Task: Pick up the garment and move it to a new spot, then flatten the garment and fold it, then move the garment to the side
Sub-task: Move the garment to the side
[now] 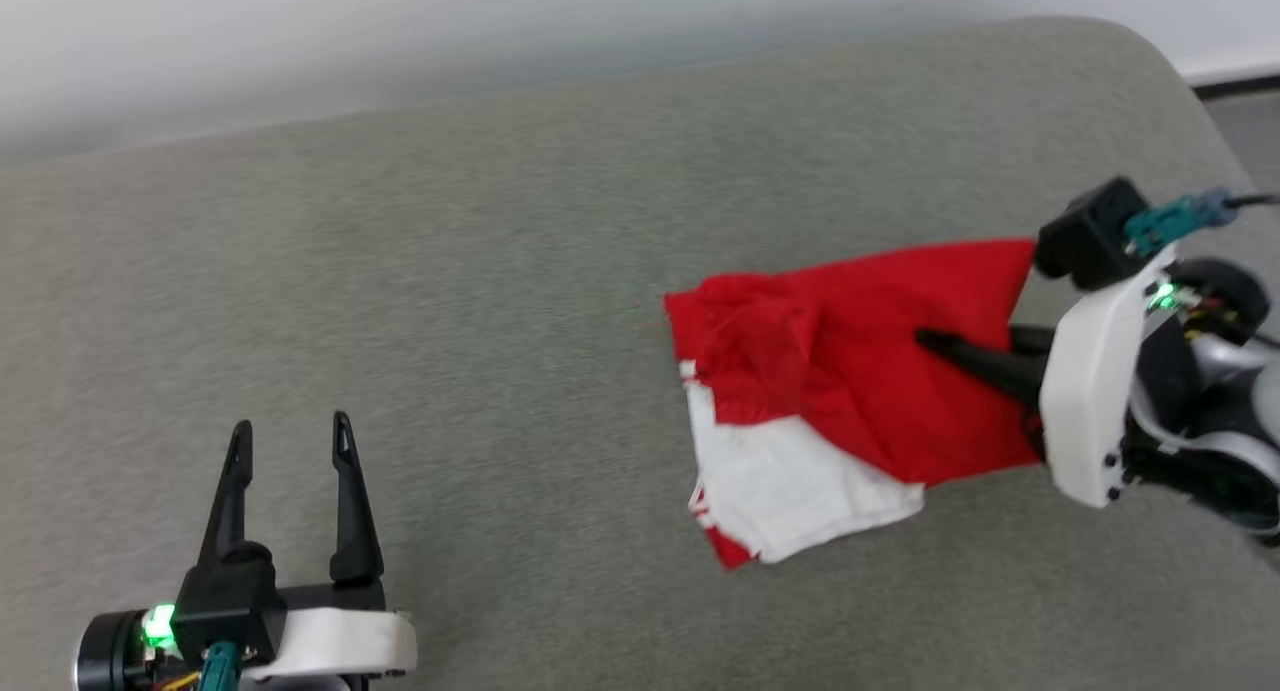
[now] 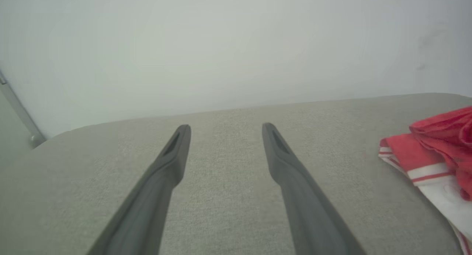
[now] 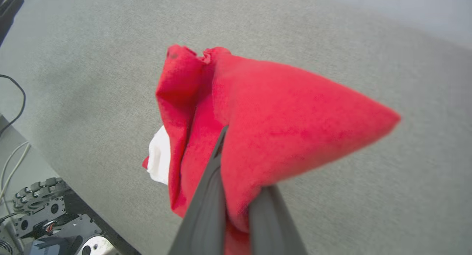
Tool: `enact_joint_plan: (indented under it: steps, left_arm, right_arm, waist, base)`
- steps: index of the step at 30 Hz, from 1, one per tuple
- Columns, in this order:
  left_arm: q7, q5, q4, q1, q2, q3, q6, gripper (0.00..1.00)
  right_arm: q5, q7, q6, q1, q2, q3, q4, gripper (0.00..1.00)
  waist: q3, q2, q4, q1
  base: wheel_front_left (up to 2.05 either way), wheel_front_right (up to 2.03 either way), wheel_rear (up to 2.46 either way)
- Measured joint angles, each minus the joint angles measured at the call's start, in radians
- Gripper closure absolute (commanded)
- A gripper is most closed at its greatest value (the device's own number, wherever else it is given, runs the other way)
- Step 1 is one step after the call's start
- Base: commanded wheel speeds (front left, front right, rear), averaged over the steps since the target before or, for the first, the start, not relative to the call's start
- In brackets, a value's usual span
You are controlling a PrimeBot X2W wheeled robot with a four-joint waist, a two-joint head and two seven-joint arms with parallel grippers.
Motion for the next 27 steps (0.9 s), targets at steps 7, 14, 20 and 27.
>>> enact_joint_plan:
  steps: [7, 14, 20, 27]
  left_arm:
    - [0.000, 0.016, -0.021, -0.056, 0.028, 0.011, -0.009, 0.00]
    - [0.000, 0.032, -0.042, -0.122, 0.074, 0.004, -0.024, 0.00]
    - [0.000, 0.033, -0.064, -0.175, 0.113, 0.001, -0.026, 0.00]
    - [-0.002, 0.031, -0.100, -0.203, 0.132, 0.001, -0.018, 0.00]
  right_arm:
    - [-0.095, -0.020, 0.000, -0.086, -0.104, -0.011, 0.017, 1.00]
    - [-0.226, -0.098, 0.000, -0.165, -0.181, -0.038, 0.220, 1.00]
    - [-0.321, -0.161, 0.000, -0.249, -0.196, -0.054, 0.421, 1.00]
    - [-0.358, -0.237, 0.000, -0.321, -0.157, -0.127, 0.630, 1.00]
  waist:
    - [0.085, 0.0000, -0.114, 0.0001]
    - [0.217, 0.0000, -0.164, 0.0001]
    - [0.328, 0.0000, -0.173, 0.0002]
    - [0.422, 0.0000, -0.172, 0.0001]
  base:
    - [0.00, 0.00, 0.00]
    - [0.00, 0.00, 0.00]
    - [0.00, 0.00, 0.00]
    - [0.00, 0.00, 0.00]
